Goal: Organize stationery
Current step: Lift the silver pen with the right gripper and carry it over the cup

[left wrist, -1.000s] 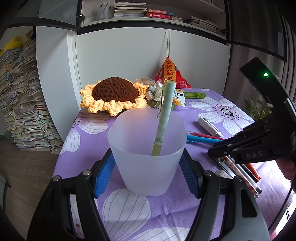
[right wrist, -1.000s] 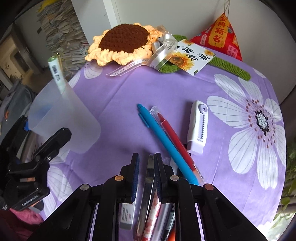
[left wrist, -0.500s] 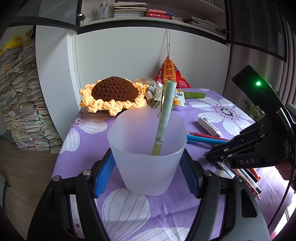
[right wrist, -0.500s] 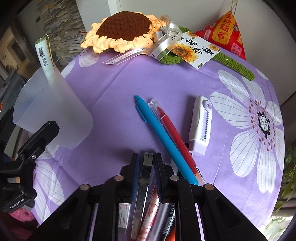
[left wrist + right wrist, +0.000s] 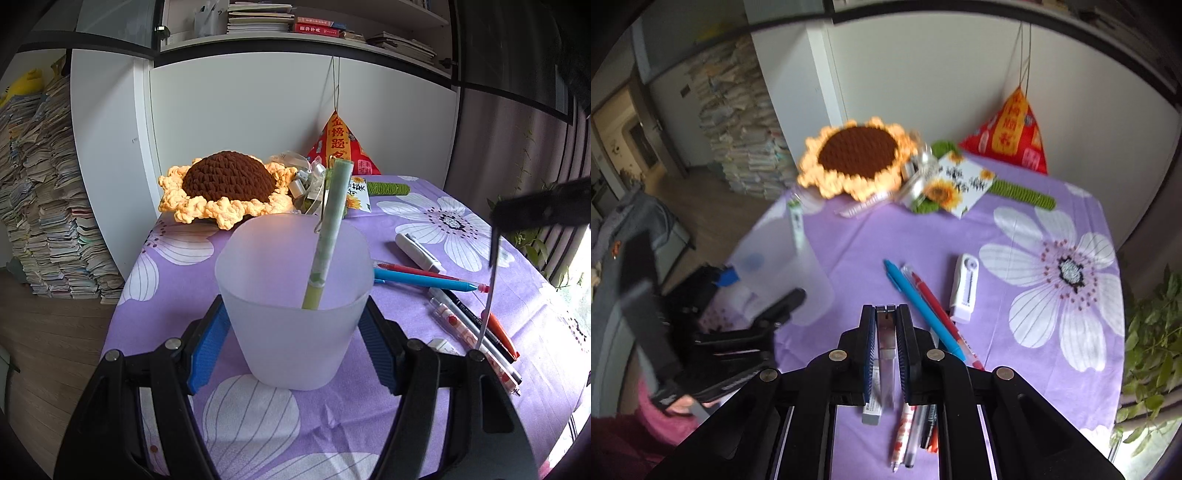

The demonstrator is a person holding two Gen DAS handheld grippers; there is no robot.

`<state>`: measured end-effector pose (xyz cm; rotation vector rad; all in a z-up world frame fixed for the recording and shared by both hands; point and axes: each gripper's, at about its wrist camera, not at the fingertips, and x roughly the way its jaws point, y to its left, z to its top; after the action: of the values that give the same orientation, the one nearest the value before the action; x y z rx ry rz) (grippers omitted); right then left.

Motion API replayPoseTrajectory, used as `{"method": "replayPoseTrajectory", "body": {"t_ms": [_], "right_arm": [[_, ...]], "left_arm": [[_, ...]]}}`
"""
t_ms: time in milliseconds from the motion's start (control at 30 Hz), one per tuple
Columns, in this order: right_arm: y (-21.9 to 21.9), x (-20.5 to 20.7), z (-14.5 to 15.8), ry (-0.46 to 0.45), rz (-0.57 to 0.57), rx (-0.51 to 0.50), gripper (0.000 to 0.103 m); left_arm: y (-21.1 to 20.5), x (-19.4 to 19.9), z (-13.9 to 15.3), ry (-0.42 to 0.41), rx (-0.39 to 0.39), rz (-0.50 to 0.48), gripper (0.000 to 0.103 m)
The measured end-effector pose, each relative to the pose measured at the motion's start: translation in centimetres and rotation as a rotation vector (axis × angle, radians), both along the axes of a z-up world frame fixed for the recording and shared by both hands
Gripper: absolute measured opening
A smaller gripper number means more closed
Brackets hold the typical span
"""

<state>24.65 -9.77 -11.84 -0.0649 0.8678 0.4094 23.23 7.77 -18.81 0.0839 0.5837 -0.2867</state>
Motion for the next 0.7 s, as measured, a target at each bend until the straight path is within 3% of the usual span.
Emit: {"method": "replayPoseTrajectory", "body": {"t_ms": [233,433,567,700], "right_arm": [[0.2,-2.4,5.0,-0.133,0.016,0.085,0.012],[2.8,-1.8,9.0,-0.216,0.084,0.136,0.012],[5.3,-0.7,9.8,-0.229,0.15,0.147,0.012],[7.3,0.7,8.3,-0.189,0.163,0.126,0.012]], "left_arm": [[0.0,0.0,0.0,0.0,0.0,0.0,0.069],[0.0,0.0,0.0,0.0,-0.001,0.0,0.069],[0.0,0.0,0.0,0.001,-0.001,0.0,0.069],[-0.1,0.0,0.0,0.002,-0.004,-0.001,0.069]]}}
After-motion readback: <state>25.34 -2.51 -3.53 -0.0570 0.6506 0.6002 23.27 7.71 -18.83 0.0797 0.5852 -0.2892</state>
